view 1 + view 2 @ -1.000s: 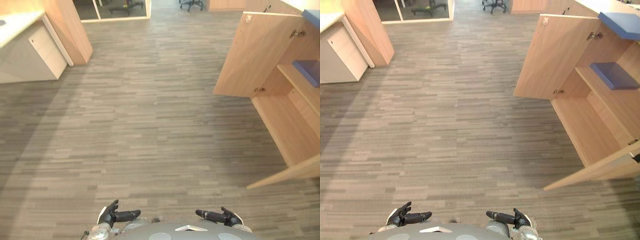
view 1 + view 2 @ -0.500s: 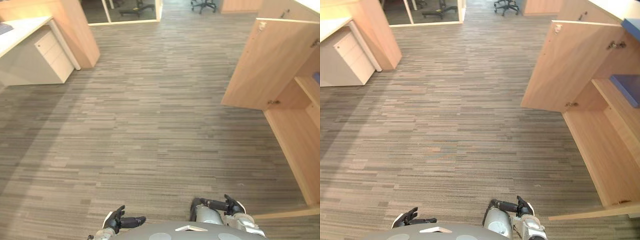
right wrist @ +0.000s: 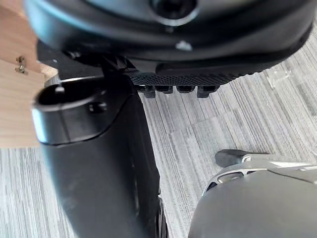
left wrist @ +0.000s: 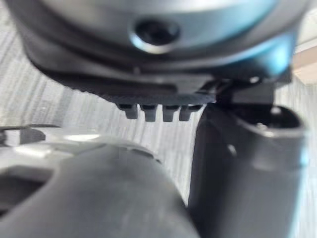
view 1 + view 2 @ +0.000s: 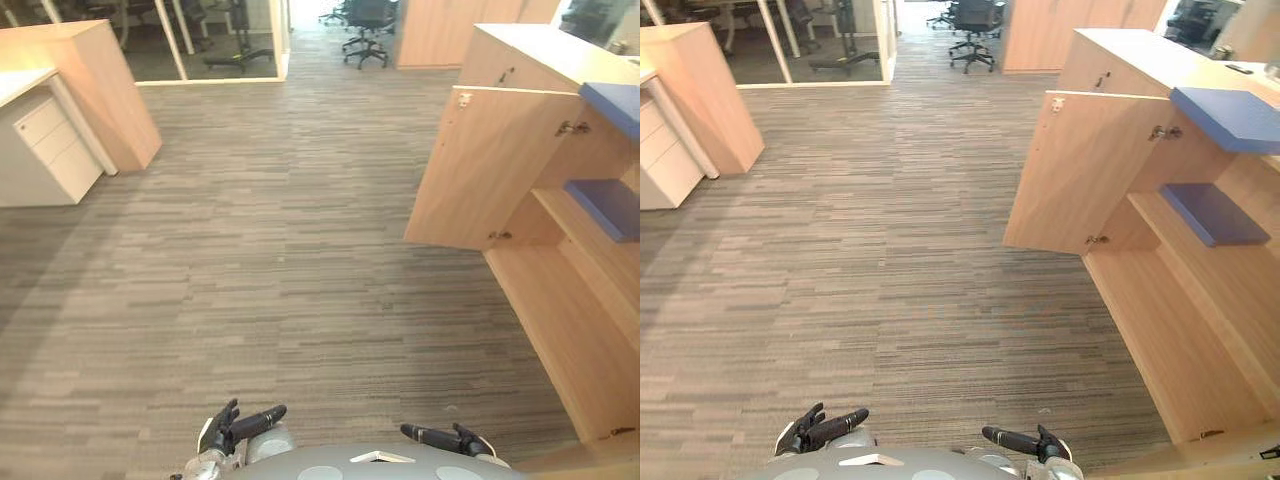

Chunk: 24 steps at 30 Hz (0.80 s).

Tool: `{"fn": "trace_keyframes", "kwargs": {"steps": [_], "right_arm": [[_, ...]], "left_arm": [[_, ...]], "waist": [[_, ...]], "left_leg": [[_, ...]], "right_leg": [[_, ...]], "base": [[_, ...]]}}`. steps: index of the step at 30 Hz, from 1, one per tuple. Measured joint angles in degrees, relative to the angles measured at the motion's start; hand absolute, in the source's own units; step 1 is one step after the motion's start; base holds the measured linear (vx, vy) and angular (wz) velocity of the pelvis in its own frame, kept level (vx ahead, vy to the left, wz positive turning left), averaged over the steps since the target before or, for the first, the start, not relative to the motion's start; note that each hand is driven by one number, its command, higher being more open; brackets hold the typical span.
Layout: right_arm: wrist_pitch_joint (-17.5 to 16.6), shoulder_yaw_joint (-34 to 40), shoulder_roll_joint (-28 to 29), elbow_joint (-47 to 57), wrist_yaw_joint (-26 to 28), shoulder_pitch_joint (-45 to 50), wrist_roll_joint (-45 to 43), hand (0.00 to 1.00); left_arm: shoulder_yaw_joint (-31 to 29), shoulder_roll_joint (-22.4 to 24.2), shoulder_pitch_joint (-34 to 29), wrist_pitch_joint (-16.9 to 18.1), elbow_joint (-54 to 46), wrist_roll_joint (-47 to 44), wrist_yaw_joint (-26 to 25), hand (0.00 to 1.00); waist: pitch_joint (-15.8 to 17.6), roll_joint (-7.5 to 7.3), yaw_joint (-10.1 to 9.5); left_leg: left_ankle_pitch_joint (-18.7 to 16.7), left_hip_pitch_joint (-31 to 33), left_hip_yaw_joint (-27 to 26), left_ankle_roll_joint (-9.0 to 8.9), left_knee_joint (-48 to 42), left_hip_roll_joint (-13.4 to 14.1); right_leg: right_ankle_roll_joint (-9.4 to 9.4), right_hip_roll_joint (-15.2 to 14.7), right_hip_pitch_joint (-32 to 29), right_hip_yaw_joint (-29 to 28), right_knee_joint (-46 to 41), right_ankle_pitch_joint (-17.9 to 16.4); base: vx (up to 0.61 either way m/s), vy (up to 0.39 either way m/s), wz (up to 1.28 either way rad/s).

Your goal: Walk over to the cabinet, pick up the folder, carry it to the office cabinet, place the folder inside the office cabinet, then close the office cabinet door

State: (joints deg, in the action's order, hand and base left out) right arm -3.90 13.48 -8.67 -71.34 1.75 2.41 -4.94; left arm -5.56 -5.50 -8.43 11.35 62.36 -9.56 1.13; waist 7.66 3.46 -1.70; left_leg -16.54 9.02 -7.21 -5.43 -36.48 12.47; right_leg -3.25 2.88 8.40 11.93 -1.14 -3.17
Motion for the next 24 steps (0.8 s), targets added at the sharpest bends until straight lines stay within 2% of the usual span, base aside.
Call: {"fn": "trace_keyframes", "kwargs": {"steps": [1, 2, 3, 4, 5, 6, 7, 8, 10, 12, 13, 14, 15, 17, 19, 20, 21, 22, 23, 24], "right_arm": [[-0.1, 0.0, 0.0, 0.3, 0.1, 0.1, -0.1, 1.00], [-0.3, 0.0, 0.1, 0.4, 0.0, 0.3, -0.3, 1.00], [-0.3, -0.6, 0.1, 0.8, -0.1, 1.1, -1.2, 1.00], [-0.3, -0.7, 0.3, 1.2, -0.2, 1.5, -1.2, 1.00], [-0.3, -0.7, 0.6, 1.3, -0.3, 1.5, -1.2, 1.00], [-0.3, -0.7, 0.9, 1.2, -0.4, 1.7, -1.4, 1.00], [-0.2, -0.7, 1.1, 1.2, -0.6, 1.9, -2.2, 1.00], [-0.3, -0.7, 1.1, 1.3, -0.6, 2.4, -2.2, 1.00], [-0.4, -0.7, 0.8, 1.3, -0.5, 2.4, -2.2, 1.00], [-0.5, -0.4, 0.1, 1.4, 0.2, 2.6, -2.2, 1.00], [-0.5, 0.6, -0.1, 1.6, 0.5, 2.4, -2.2, 1.00], [-0.6, 1.8, -0.1, 2.1, 0.5, 2.3, -2.5, 1.00], [-1.7, 3.4, 1.1, 3.6, 0.5, 2.2, -2.7, 1.00], [-1.9, 3.5, 1.2, 3.7, 0.4, 2.3, -2.2, 1.00], [-1.7, 3.6, 1.7, 3.6, 0.2, 2.0, -2.2, 1.00], [-1.6, 3.9, 1.7, 3.6, 0.1, 1.6, -2.2, 1.00], [-1.5, 4.0, 2.0, 3.6, 0.0, 1.3, -2.2, 1.00], [-1.5, 4.0, 2.6, 3.6, -0.2, 1.1, -2.2, 1.00], [-1.5, 3.9, 2.9, 3.6, -0.2, 1.0, -2.2, 1.00], [-1.5, 3.9, 2.2, 3.5, -0.4, 1.0, -2.2, 1.00]], "left_arm": [[0.0, 0.1, 0.2, -0.1, 0.0, -0.6, -0.4, 1.00], [0.0, 0.1, 0.3, -0.1, 0.1, -1.0, -0.5, 1.00], [0.1, 0.1, 0.0, -0.1, 0.1, -1.4, -0.7, 1.00], [0.0, 0.1, -0.1, -0.1, 0.5, -1.6, -0.9, 1.00], [0.0, -0.3, 0.5, -0.2, 0.8, -1.6, -1.0, 1.00], [0.0, -0.7, 1.3, -0.2, 1.2, -1.7, -1.2, 1.00], [-1.3, -1.1, 1.3, -0.2, 1.4, -2.1, -1.4, 1.00], [-3.0, -0.3, 0.4, -0.2, 1.8, -3.7, -1.4, 1.00], [-4.4, 0.5, -0.3, -0.2, 1.9, -4.2, -1.4, 1.00], [-4.6, 1.3, -1.3, -0.2, 3.0, -4.4, -1.5, 1.00], [-4.6, 1.4, -1.9, -0.2, 3.4, -4.6, -1.4, 1.00], [-4.6, 1.3, -2.4, -0.2, 3.4, -4.7, -1.4, 1.00], [-4.6, 1.0, -3.6, -0.2, 3.5, -5.7, -1.5, 1.00], [-4.6, 0.6, -4.5, -0.3, 3.6, -5.8, -1.6, 1.00], [-5.1, 0.6, -4.2, -0.3, 3.6, -5.8, -1.5, 1.00], [-5.7, 0.8, -3.9, -0.3, 3.5, -5.7, -1.5, 1.00], [-6.3, 1.0, -3.6, -0.3, 3.5, -5.8, -1.5, 1.00], [-6.8, 0.5, -3.5, -0.3, 3.5, -5.8, -1.4, 1.00], [-6.8, 0.5, -3.4, -0.3, 3.6, -5.7, -1.6, 1.00], [-6.7, 1.3, -3.5, -0.4, 4.7, -5.7, -1.7, 1.00]], "waist": [[0.0, 0.02, 0.21], [0.1, -0.04, 0.19], [-0.3, -0.24, -0.10], [-0.3, 0.00, -0.30], [-0.2, -1.04, -0.19], [0.0, -1.86, 0.04], [0.2, -2.07, -0.02], [0.1, -2.11, -0.66], [-0.3, -1.77, -1.16], [-1.4, -0.35, -1.29], [-1.4, 0.16, -1.25], [-1.3, 0.08, -1.09], [-1.3, -0.97, 0.24], [-1.7, -1.18, 1.03], [-1.5, -1.21, 1.47], [-1.0, -1.55, 1.61], [-0.4, -2.24, 1.70], [0.0, -3.39, 1.70], [0.3, -3.71, 1.68], [0.3, -2.14, 1.62]], "left_leg": [[1.4, 0.3, 3.4, -0.83, 10.2, -2.4], [4.2, 0.4, 4.7, -0.82, 13.5, -3.3], [8.6, -0.9, 5.4, -0.94, 17.4, -5.1], [10.1, -1.8, 5.7, -0.35, 19.3, -7.1], [9.7, -1.7, 5.2, 0.28, 19.1, -7.7], [8.7, -1.7, 4.8, 1.52, 18.0, -8.5], [8.2, -2.4, 3.6, 2.66, 15.9, -9.0], [6.3, -4.7, 2.6, 3.79, 15.3, -10.2], [5.1, -7.0, 0.7, 4.78, 16.6, -11.0], [4.3, -11.3, -2.3, 5.62, 21.2, -12.5], [5.1, -14.2, -4.3, 6.93, 24.5, -13.5], [5.3, -15.8, -5.1, 7.47, 25.7, -14.2], [5.6, -19.8, -5.7, 8.09, 28.6, -16.3], [5.7, -22.8, -5.5, 8.38, 30.2, -16.9], [5.7, -24.2, -5.5, 8.40, 30.9, -16.4], [5.7, -24.3, -5.3, 8.39, 30.9, -16.2], [5.7, -24.5, -5.3, 8.36, 30.7, -16.0], [5.2, -25.0, -5.5, 7.65, 30.7, -16.1], [4.7, -25.7, -5.5, 6.93, 30.7, -15.7], [3.8, -25.7, -6.2, 5.86, 30.7, -13.6]], "right_leg": [[0.21, -1.0, 0.0, -1.4, 0.6, -0.1], [0.28, -1.6, 0.3, -2.0, 1.3, -0.1], [0.84, -2.6, 1.0, -3.5, 3.4, 0.1], [2.37, -3.4, 1.4, -5.1, 4.4, 1.1], [2.98, -4.4, 1.0, -5.4, 4.2, 1.4], [4.64, -5.6, 1.0, -5.8, 3.9, 1.5], [6.05, -6.6, 1.7, -6.3, 3.6, 1.4], [6.94, -8.1, 2.2, -8.2, 1.7, -0.2], [7.71, -9.3, 1.9, -9.7, -1.4, -2.1], [8.02, -10.9, -3.8, -11.2, -14.9, -5.6], [7.45, -12.2, -9.8, -11.2, -28.4, -6.6], [7.43, -13.2, -12.6, -10.8, -35.6, -6.6], [7.30, -16.7, -16.7, -7.1, -49.5, -6.7], [5.98, -18.5, -16.6, -0.7, -53.3, -7.6], [4.70, -18.7, -16.4, 6.1, -50.2, -9.8], [4.58, -18.6, -16.3, 7.3, -48.2, -10.4], [4.65, -18.5, -16.4, 9.1, -41.7, -10.7], [5.01, -18.2, -16.2, 10.6, -33.2, -9.0], [4.67, -17.3, -15.2, 11.1, -30.9, -9.2], [3.91, -14.0, -13.7, 11.3, -26.7, -8.6]], "base": [[0.17, 0.246, -0.94], [0.21, 0.259, -1.03], [0.28, 0.246, -0.98], [0.31, 0.223, -0.85], [0.29, 0.209, -0.43], [0.27, 0.208, -0.22], [0.32, 0.262, -0.46], [0.27, 0.214, -0.52], [0.21, 0.188, -0.63], [0.20, 0.234, -0.70], [0.14, 0.209, -0.44], [0.21, 0.222, -0.42], [0.21, 0.144, -0.13], [0.23, 0.055, 0.02], [0.25, -0.033, 0.11], [0.24, -0.095, 0.02], [0.18, -0.125, -0.22], [0.18, -0.144, -0.36], [0.16, -0.172, -0.55], [0.15, -0.155, -0.62]]}}
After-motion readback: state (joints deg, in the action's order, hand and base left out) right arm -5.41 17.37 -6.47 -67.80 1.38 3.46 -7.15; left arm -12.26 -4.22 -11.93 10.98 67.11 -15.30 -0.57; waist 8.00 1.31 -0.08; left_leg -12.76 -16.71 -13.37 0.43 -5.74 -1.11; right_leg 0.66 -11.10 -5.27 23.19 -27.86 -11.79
